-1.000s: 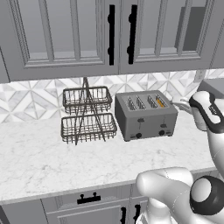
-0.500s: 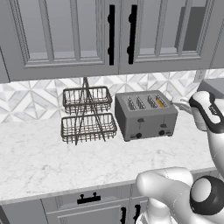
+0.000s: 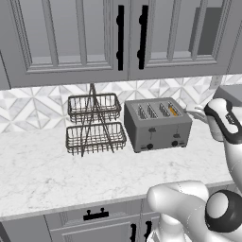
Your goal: Start the toaster. Once the lever pops up, take the bread to the plate on the dining counter.
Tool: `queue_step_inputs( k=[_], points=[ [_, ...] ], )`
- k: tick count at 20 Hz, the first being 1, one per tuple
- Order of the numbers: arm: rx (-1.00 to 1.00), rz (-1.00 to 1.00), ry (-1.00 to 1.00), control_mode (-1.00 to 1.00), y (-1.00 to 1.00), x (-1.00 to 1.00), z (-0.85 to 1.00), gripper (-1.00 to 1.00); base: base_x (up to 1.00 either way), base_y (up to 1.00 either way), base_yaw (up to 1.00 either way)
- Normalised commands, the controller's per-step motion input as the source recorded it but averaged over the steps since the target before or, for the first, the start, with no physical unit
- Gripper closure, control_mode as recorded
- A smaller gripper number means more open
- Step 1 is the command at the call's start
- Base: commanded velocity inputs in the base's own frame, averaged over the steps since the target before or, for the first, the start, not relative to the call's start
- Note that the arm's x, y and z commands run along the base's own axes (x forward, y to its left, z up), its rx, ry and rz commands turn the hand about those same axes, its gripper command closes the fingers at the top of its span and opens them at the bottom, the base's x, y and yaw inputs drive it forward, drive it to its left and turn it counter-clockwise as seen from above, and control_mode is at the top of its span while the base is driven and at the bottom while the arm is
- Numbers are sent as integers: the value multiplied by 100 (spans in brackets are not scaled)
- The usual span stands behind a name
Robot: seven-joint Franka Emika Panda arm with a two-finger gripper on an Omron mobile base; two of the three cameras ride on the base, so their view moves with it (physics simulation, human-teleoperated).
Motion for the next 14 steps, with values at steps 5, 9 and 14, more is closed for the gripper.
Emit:
queue_step_inputs(
  k=[5, 9, 14],
  points=[
    [0, 0, 0, -100, 0, 0, 0, -100, 0, 0, 0],
    [0, 0, 0, -100, 0, 0, 0, -100, 0, 0, 0],
    [0, 0, 0, -100, 0, 0, 0, -100, 0, 0, 0]
  ],
)
